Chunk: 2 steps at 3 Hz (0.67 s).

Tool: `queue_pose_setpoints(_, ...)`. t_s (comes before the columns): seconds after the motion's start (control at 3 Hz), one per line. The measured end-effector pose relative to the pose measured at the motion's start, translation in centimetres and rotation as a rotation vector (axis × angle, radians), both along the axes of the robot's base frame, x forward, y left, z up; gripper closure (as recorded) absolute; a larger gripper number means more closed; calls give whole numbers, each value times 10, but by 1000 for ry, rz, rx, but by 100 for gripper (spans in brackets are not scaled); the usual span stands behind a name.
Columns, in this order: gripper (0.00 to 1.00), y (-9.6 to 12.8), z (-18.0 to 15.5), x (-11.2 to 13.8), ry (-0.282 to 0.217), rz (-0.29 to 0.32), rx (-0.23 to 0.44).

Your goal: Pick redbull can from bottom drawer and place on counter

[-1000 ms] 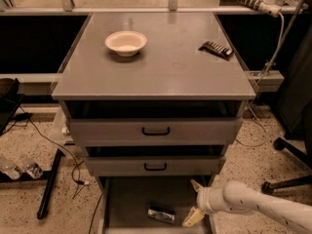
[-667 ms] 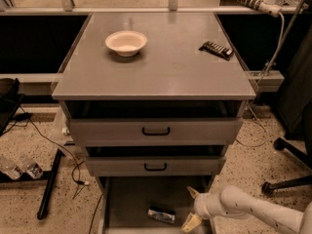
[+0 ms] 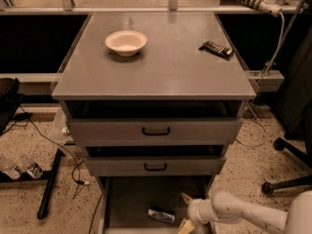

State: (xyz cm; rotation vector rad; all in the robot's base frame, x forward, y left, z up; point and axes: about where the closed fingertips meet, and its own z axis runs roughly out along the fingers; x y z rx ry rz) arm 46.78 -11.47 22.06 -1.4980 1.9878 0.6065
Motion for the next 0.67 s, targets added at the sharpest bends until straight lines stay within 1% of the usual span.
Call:
queue_pose_setpoints(0.33,0,26,-40,-5,25,18,18)
queue_pose_setpoints(0.67,0,45,-69,-3,33,29,34)
